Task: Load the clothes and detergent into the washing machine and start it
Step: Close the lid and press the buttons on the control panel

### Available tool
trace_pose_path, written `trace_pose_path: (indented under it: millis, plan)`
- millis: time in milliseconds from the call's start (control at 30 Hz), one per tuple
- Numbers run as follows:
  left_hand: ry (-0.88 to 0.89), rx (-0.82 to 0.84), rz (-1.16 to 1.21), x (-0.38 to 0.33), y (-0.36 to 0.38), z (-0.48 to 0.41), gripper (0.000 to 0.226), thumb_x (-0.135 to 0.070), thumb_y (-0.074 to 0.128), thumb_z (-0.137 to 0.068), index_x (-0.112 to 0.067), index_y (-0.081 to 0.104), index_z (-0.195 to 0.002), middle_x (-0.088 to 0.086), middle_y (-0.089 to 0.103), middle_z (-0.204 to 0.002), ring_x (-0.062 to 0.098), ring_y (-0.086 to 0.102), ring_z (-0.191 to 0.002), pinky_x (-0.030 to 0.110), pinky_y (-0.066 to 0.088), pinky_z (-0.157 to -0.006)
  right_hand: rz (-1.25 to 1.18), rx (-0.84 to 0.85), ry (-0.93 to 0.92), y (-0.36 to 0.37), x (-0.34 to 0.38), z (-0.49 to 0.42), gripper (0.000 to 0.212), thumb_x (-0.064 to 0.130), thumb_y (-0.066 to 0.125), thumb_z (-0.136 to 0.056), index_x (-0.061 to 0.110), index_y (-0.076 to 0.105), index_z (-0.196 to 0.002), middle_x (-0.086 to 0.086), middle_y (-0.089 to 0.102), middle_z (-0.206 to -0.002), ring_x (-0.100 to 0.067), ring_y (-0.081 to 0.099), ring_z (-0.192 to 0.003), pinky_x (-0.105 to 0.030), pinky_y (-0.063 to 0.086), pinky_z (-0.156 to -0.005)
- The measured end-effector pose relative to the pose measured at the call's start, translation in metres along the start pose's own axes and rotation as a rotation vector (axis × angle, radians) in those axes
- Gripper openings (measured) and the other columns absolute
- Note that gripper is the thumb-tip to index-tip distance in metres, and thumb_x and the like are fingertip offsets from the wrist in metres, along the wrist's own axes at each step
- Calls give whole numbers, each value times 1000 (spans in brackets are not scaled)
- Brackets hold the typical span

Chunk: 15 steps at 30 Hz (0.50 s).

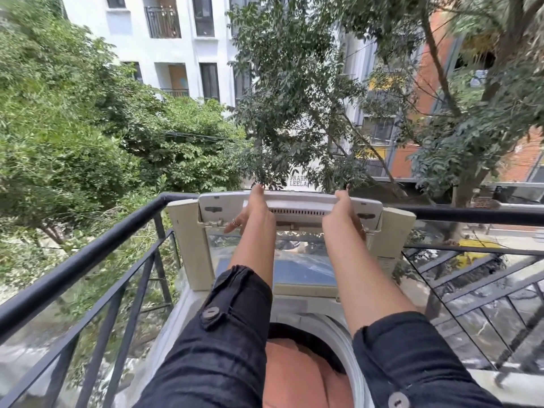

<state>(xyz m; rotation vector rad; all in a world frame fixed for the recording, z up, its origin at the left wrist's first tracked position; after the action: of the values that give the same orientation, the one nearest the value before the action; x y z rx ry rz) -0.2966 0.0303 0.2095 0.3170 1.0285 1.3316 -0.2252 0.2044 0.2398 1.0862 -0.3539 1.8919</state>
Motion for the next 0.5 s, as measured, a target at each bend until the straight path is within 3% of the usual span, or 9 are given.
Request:
trace_pose_path:
  millis: [67,133,200,267,300,400,433,500]
  plan:
    - [-99,99,-217,2,1,9,105,-81,54,-59,-27,31,-146,-3,24,-155,27,20,-143,63,8,-114,43,51,-25,-7,0,5,106,55,70,-56,8,33,-143,-4,44,-108,-23,39,-86,-31,36,-45]
    - [-16,-28,-423,3,-22,-6,114,-74,60,-52,-24,26,-148,5,18,-157,36,22,-142,61,15,-113,69,88,-29,-19,-8,8,95,50,69,-57,8,38,-137,-8,50,-110,-23,47,-85,-34,43,-53]
    - [47,5,-537,-10,-35,39,108,-64,64,-59,-24,20,-150,4,17,-158,32,22,-143,50,23,-116,68,124,-31,-29,-14,7,70,45,68,-59,11,44,-115,-3,47,-90,-18,42,-65,-29,31,-42]
    - [121,3,-535,-16,-49,67,107,-52,66,-73,-23,2,-152,5,5,-161,28,15,-146,40,20,-117,35,172,-11,-40,-20,11,53,40,68,-63,14,44,-102,0,41,-76,-16,36,-58,-27,27,-44]
    - [147,-35,-534,-17,-59,74,106,-45,68,-78,-20,-4,-152,8,3,-160,29,17,-145,37,20,-116,5,206,-4,-44,-25,8,50,37,67,-65,13,44,-102,-1,43,-79,-17,40,-63,-27,32,-49]
    - [206,-68,-535,-18,-85,102,91,-32,67,-81,-14,10,-150,16,14,-155,29,35,-135,35,32,-107,-54,289,64,-62,-39,9,51,28,66,-62,10,51,-108,-6,44,-122,-24,48,-108,-34,41,-87]
    - [232,-57,-554,-18,-95,106,90,-29,66,-82,-14,11,-151,16,13,-156,29,35,-135,34,32,-108,-64,297,80,-69,-44,6,42,25,65,-59,11,51,-96,-6,45,-121,-25,49,-110,-40,39,-98]
    - [260,-46,-554,-16,-117,114,89,-24,62,-85,-13,5,-152,14,6,-159,28,27,-142,34,28,-112,-75,292,123,-84,-57,3,35,20,61,-49,13,41,-78,-6,45,-109,-26,51,-95,-49,41,-99]
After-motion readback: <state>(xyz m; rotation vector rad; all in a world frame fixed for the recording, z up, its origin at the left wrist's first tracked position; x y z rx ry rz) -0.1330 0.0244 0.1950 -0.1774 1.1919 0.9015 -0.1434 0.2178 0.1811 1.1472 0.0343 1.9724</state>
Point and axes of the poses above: each hand's wrist, its own z-axis away from the middle knuckle, its own y-axis out of the palm, x = y × z, the point moved 5 cm from there along -z, towards the middle knuckle
